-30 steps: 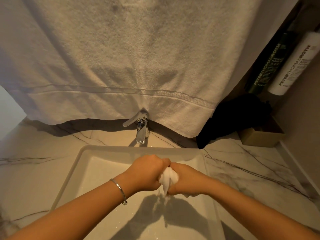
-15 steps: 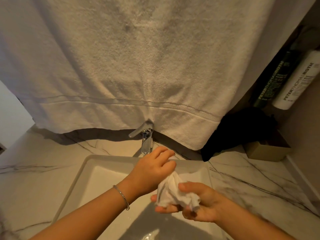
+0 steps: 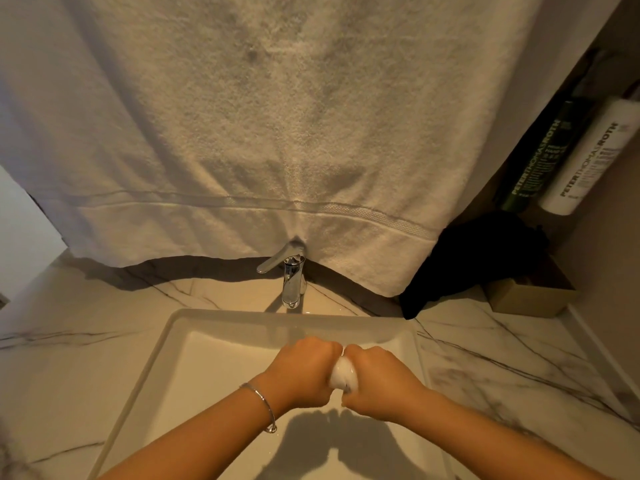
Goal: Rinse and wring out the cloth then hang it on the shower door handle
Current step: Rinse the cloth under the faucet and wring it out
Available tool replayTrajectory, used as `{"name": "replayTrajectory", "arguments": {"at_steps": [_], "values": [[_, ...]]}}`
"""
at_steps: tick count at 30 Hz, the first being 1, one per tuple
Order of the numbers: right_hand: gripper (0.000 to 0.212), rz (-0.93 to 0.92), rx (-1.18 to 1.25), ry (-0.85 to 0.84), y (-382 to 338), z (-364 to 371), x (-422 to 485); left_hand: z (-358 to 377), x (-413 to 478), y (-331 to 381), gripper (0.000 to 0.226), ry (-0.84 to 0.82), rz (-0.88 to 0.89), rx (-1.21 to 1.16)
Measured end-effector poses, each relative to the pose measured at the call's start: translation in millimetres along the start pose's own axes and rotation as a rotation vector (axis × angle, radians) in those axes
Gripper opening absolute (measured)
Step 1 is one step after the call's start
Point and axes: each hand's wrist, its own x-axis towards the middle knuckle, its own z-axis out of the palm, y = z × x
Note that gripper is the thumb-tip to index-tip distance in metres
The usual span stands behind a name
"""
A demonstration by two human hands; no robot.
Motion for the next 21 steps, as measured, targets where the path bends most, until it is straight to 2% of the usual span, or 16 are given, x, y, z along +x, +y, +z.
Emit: {"name": "replayTrajectory", "arguments": {"at_steps": [2, 5, 8, 10, 12, 15, 17, 21], "values": [[0.043, -0.037, -0.066, 0.026, 3.3, 6.4, 0.2, -1.4, 1.0, 2.6, 0.03, -0.111, -0.023, -0.084], [0.04, -0.065, -0.048, 0.031, 4.5, 13.8, -2.1, -9.0, 6.1, 3.2, 0.031, -0.279, -0.037, -0.058], [0.043, -0.081, -0.111, 0.038, 4.7, 5.4, -1.1, -8.8, 8.7, 0.2, 0.032, -0.285, -0.081, -0.133], [0.052, -0.057, -0.08, -0.008, 4.2, -6.3, -2.0, -2.8, 8.7, -1.2, 0.026, -0.102, -0.048, -0.105], [0.063, -0.001, 0.12, -0.105, 3.9, -19.5, -3.8, 1.9, 6.4, -3.3, 0.02, 0.105, -0.011, -0.086], [0.065, 0.115, 0.641, -0.277, 3.2, -38.7, -7.2, 1.1, 0.6, -8.3, 0.025, 0.404, 0.213, 0.064], [0.067, 0.198, 1.006, -0.449, 7.8, -44.1, -8.4, -2.3, -0.8, -8.9, 0.03, 0.601, 0.334, 0.143], [0.062, 0.322, 1.515, -0.752, 6.6, -41.1, -15.1, -13.5, 2.8, 1.8, 0.021, 0.767, 0.462, 0.145]]}}
